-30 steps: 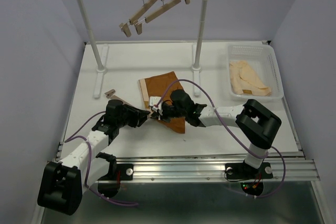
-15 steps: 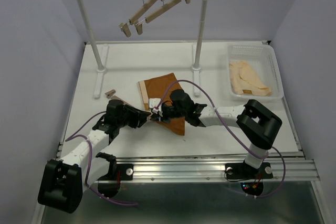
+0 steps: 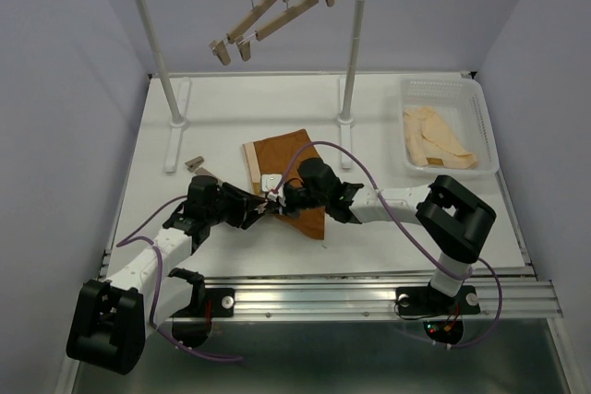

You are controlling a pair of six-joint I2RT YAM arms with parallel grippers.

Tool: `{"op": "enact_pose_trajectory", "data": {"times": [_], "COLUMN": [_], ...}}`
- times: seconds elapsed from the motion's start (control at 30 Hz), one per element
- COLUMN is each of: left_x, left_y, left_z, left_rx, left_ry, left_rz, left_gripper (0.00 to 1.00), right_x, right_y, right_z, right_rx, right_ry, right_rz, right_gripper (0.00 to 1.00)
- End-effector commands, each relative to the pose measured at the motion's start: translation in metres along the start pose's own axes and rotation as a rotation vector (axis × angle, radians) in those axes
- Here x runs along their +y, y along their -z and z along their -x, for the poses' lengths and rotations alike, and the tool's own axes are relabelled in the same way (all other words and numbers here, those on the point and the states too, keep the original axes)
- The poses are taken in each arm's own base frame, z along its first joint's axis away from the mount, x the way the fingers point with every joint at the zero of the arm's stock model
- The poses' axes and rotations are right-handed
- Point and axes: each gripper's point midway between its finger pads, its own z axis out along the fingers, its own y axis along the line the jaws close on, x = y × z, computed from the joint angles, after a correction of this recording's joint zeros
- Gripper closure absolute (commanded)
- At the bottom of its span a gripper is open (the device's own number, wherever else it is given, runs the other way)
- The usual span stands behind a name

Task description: Clip the underwear to the hanger

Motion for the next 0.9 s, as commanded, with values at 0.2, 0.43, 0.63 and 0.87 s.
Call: {"op": "enact_pose_trajectory", "data": {"times": [0.2,0.43,0.63,0.87], "left_x": [-0.018,-0.026,-0.030,-0.020], "left_y": [0.006,0.012,0.025,0.038], "left_z": [-0.008,-0.007,-0.001,0.006], "left_rx": [0.035,0.025,-0.041,-0.114], "left_ry": [-0.042,-0.081,-0.125,-0.110], "left_rz": [-0.045,-0.054,-0.036,0.014], "left_gripper": [0.42,0.13,0.01,0.01], "right_x": [-0.014,-0.015,-0.011,0.000], "right_y": [0.000,0.004,0.006,0.008], "right_z": [0.045,0.042,0.034,0.023], "right_rx": [-0.097,-0.081,-0.063,-0.035], "right_ry": [0.079,0.069,0.057,0.081], "right_rz": [-0.037,-0.056,-0.056,-0.004], "right_gripper": [0.99,0.99,0.99,0.99]}}
